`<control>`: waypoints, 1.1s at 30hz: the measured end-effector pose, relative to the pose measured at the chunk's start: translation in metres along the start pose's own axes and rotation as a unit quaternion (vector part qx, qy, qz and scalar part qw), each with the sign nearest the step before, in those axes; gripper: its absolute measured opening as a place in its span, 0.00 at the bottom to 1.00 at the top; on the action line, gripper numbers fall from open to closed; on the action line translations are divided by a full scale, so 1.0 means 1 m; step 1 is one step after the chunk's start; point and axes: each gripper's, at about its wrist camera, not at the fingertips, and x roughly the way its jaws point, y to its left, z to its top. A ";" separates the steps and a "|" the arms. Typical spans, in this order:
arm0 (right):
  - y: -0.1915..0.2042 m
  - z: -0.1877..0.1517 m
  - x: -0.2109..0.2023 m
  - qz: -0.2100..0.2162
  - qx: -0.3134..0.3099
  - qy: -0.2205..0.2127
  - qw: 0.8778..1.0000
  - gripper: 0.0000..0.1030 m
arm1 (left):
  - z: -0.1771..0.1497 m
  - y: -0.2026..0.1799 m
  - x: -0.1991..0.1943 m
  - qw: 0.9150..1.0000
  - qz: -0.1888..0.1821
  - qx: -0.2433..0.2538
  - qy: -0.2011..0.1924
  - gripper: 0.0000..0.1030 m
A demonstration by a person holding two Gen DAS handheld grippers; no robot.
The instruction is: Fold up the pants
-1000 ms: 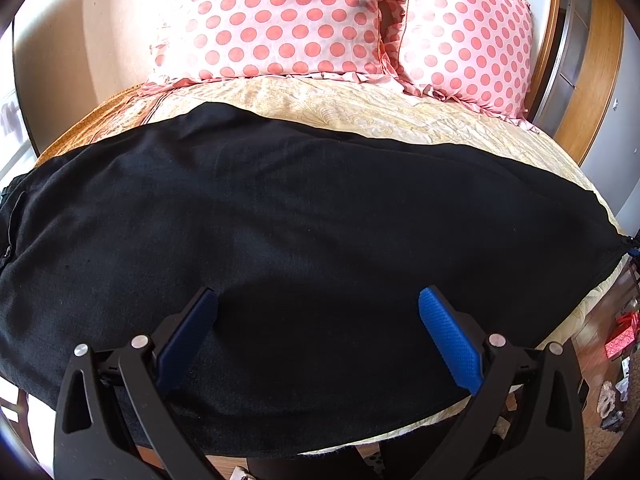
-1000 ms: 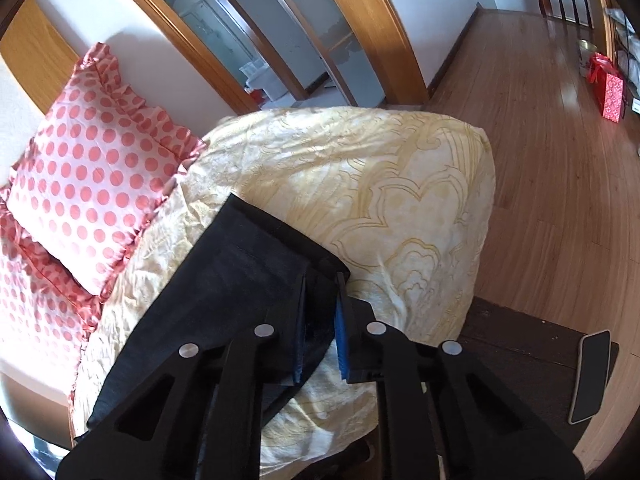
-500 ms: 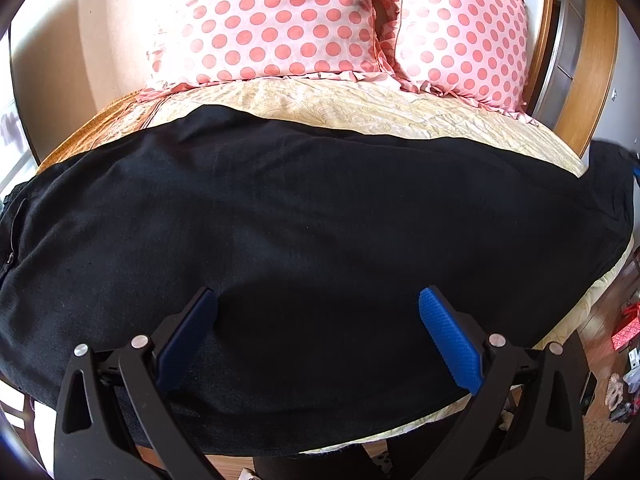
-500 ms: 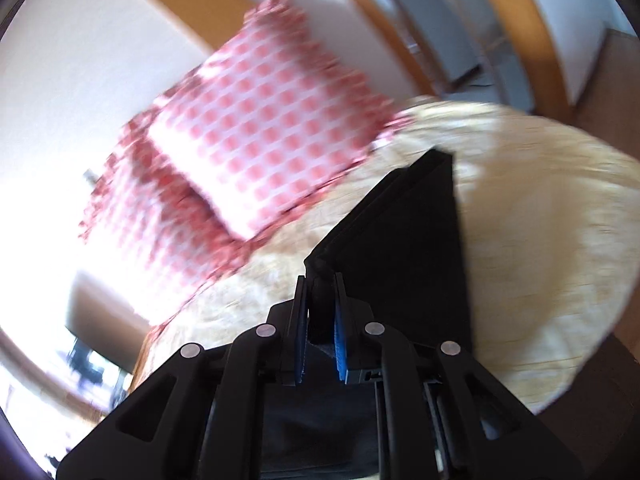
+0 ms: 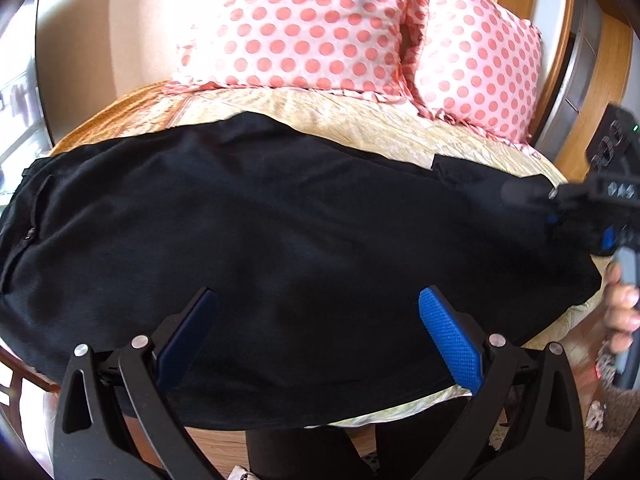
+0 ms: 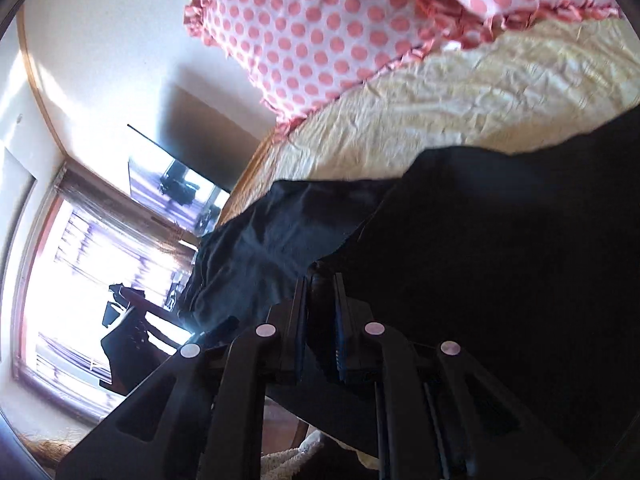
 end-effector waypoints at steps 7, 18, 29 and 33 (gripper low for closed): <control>0.043 -0.001 0.027 0.024 -0.046 0.028 0.998 0.12 | 0.002 0.032 -0.016 0.999 0.034 -0.036 -0.021 0.98; 0.070 -0.033 0.065 0.035 -0.100 0.077 0.991 0.12 | 0.004 0.064 -0.023 0.995 0.060 -0.080 -0.027 0.98; 0.079 -0.053 0.062 0.022 -0.180 0.101 0.978 0.56 | 0.001 0.068 -0.019 0.994 0.064 -0.084 -0.019 0.98; 0.077 -0.025 0.038 0.007 -0.177 0.018 0.984 0.56 | 0.000 0.071 -0.022 0.994 0.066 -0.087 -0.022 0.98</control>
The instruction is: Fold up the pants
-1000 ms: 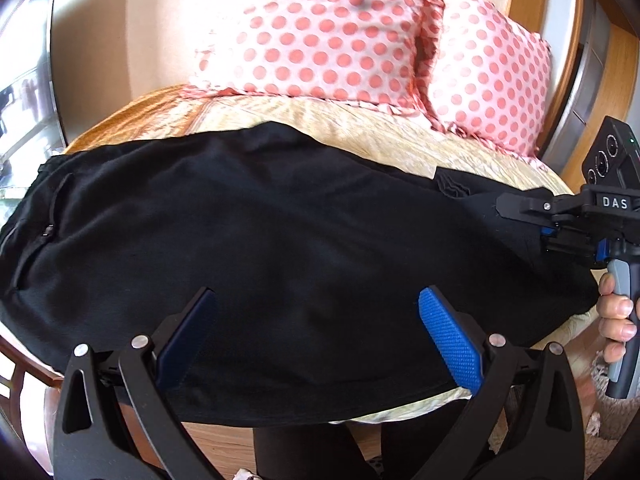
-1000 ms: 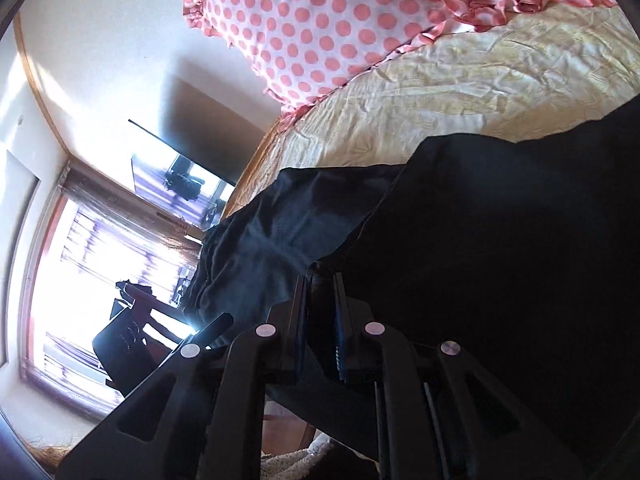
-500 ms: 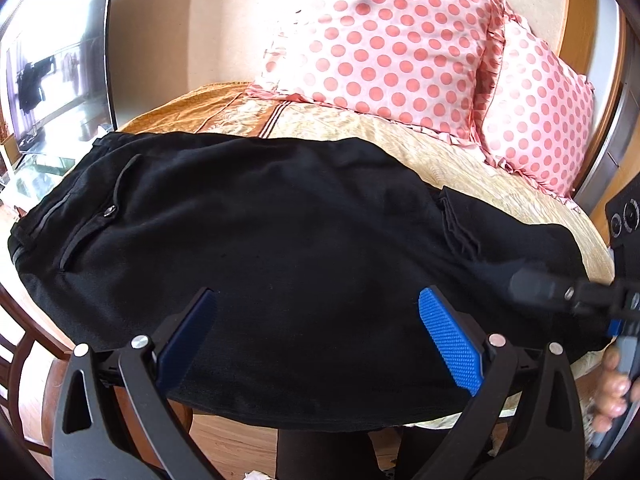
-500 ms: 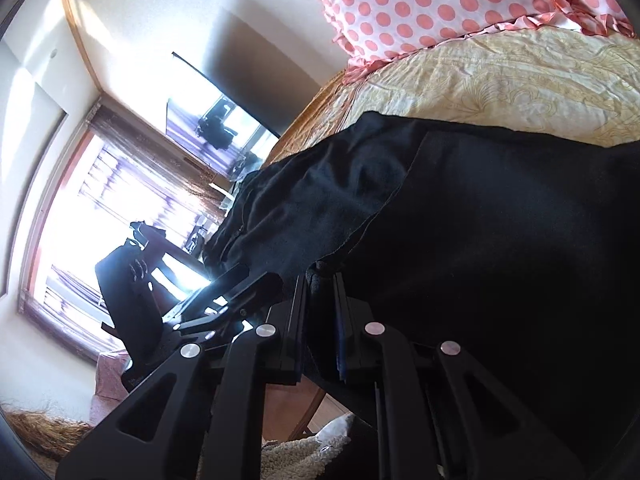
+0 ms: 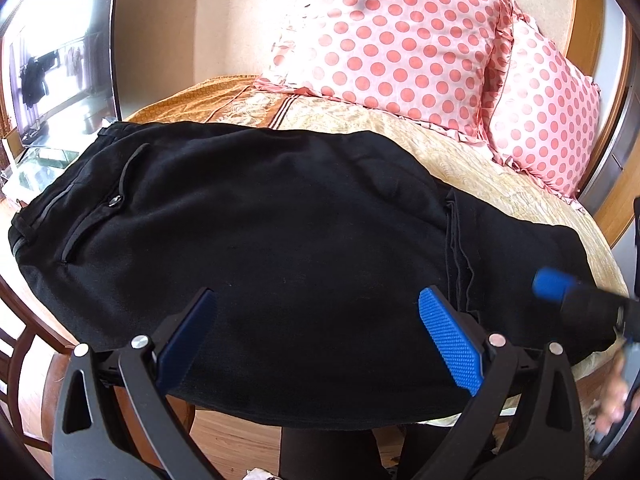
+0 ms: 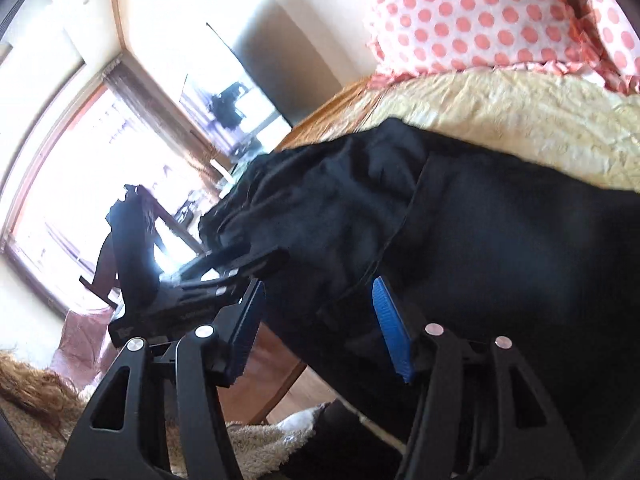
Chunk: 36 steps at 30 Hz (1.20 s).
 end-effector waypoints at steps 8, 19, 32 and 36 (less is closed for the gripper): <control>-0.054 0.027 0.046 -0.155 0.024 0.052 0.986 0.56 | -0.002 0.006 -0.002 1.000 0.005 -0.001 0.001 0.98; 0.010 -0.008 0.050 -0.100 -0.093 0.087 0.987 0.58 | -0.002 0.022 -0.007 0.999 0.025 -0.022 -0.008 0.98; 0.028 -0.025 0.053 -0.138 -0.150 0.059 0.977 0.64 | -0.007 0.094 -0.050 0.988 0.113 -0.072 -0.077 0.98; 0.020 -0.023 0.052 -0.132 -0.129 0.058 0.981 0.64 | -0.019 0.169 -0.056 0.973 0.071 -0.211 -0.057 0.98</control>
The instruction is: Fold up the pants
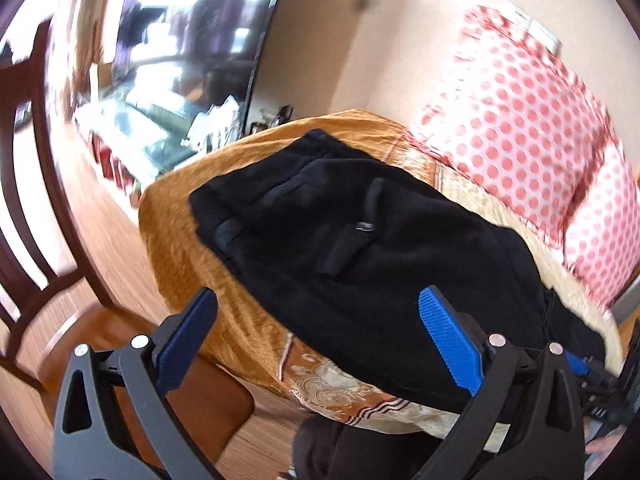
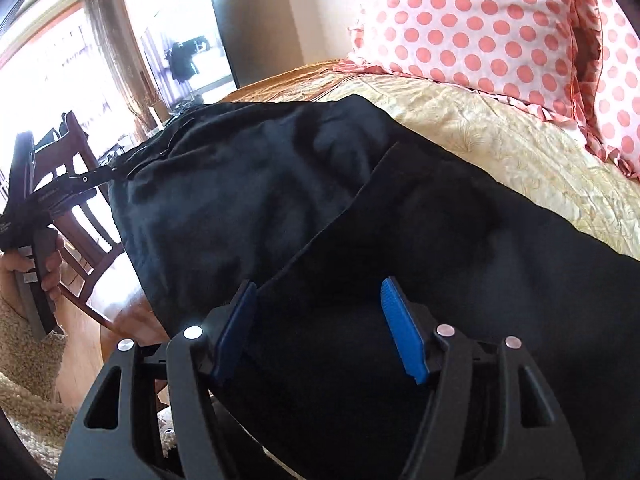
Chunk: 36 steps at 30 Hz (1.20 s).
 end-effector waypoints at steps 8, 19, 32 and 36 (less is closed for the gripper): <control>0.004 0.001 0.004 -0.006 -0.008 0.002 1.000 0.69 | 0.015 0.075 0.038 0.966 -0.152 -0.201 0.058 0.96; 0.004 0.002 0.006 -0.004 -0.007 0.004 1.000 0.71 | 0.020 0.057 0.055 0.947 -0.215 -0.224 0.080 0.93; 0.004 0.001 0.007 -0.001 -0.009 0.001 1.000 0.75 | 0.040 0.020 0.030 0.964 -0.213 -0.154 0.031 0.90; 0.003 0.001 0.006 0.003 -0.006 0.000 1.000 0.75 | 0.033 0.034 0.048 0.960 -0.183 -0.208 0.048 0.85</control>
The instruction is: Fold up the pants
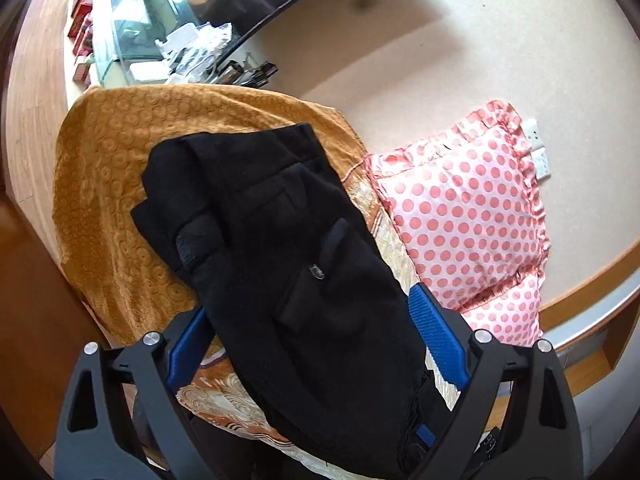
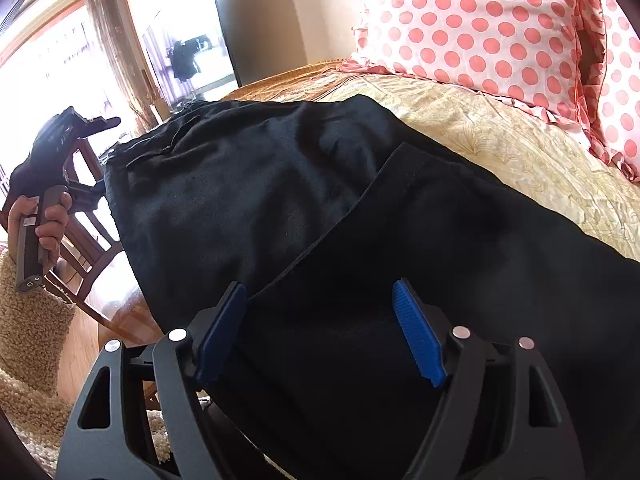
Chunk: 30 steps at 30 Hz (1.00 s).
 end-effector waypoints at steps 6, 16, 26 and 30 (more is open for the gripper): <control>-0.001 0.000 0.000 0.004 0.003 -0.004 1.000 0.75 | 0.002 0.017 0.002 0.999 0.028 -0.036 -0.018 0.62; -0.007 -0.004 -0.012 0.013 0.017 -0.018 1.000 0.75 | -0.001 0.009 -0.007 0.996 0.074 -0.018 -0.044 0.12; -0.032 -0.016 -0.050 0.004 0.060 -0.067 0.996 0.75 | -0.019 -0.129 -0.004 0.986 0.004 0.164 -0.043 0.10; -0.049 -0.025 -0.066 -0.012 0.085 -0.080 0.993 0.75 | -0.046 -0.188 0.012 0.975 -0.041 0.217 0.001 0.10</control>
